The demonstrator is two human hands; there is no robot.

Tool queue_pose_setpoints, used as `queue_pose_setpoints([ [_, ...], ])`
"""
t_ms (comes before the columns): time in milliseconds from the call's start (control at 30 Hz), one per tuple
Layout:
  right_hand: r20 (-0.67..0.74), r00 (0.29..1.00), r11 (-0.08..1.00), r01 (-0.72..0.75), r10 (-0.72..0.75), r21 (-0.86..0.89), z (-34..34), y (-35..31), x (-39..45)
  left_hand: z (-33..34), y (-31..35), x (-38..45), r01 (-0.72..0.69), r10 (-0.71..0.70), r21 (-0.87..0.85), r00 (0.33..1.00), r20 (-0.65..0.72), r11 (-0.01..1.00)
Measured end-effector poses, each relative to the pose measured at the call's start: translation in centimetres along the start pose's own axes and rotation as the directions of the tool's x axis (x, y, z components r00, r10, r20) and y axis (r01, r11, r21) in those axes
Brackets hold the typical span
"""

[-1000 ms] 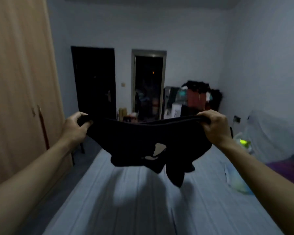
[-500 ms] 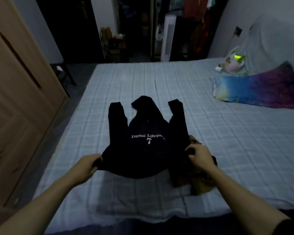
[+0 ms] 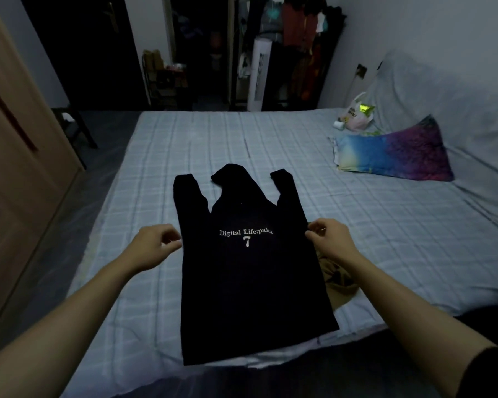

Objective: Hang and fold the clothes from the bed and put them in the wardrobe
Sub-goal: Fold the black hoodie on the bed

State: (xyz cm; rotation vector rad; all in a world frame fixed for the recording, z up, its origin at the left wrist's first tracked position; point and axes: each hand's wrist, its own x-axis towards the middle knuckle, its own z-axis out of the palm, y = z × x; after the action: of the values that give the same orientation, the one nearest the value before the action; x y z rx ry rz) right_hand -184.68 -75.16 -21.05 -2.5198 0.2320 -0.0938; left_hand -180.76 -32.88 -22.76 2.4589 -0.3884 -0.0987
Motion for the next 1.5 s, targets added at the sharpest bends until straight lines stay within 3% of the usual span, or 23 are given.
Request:
queue_pose_setpoints([
  [233,0.034,0.999,1.000,-0.019,0.019,0.003,-0.2,-1.1,1.2,-1.4,0.3,1.1,-0.006,0.005,-0.013,0.999,-0.044,1.000],
  [433,0.041,0.998,0.998,-0.039,0.037,0.042,2.0,0.8,5.7,-0.8,-1.4,4.0,0.088,-0.090,-0.030,0.993,-0.073,0.996],
  [667,0.010,0.998,0.992,-0.055,0.055,0.117,5.9,5.2,14.9,4.3,-3.1,11.3,0.199,-0.200,0.051,0.980,0.018,0.979],
  [833,0.169,0.985,0.996,-0.056,0.044,0.065,8.2,8.4,22.2,6.9,-2.7,18.4,0.274,-0.285,0.101,0.950,0.126,0.957],
  [1067,0.289,0.953,0.994,-0.104,0.093,0.023,11.7,9.9,28.5,9.7,-5.2,25.3,0.322,-0.338,0.121,0.927,0.159,0.939],
  [1500,0.351,0.918,0.980,-0.198,0.183,0.007,20.2,9.9,43.2,15.0,-14.4,39.8,0.413,-0.409,0.045,0.873,0.266,0.910],
])
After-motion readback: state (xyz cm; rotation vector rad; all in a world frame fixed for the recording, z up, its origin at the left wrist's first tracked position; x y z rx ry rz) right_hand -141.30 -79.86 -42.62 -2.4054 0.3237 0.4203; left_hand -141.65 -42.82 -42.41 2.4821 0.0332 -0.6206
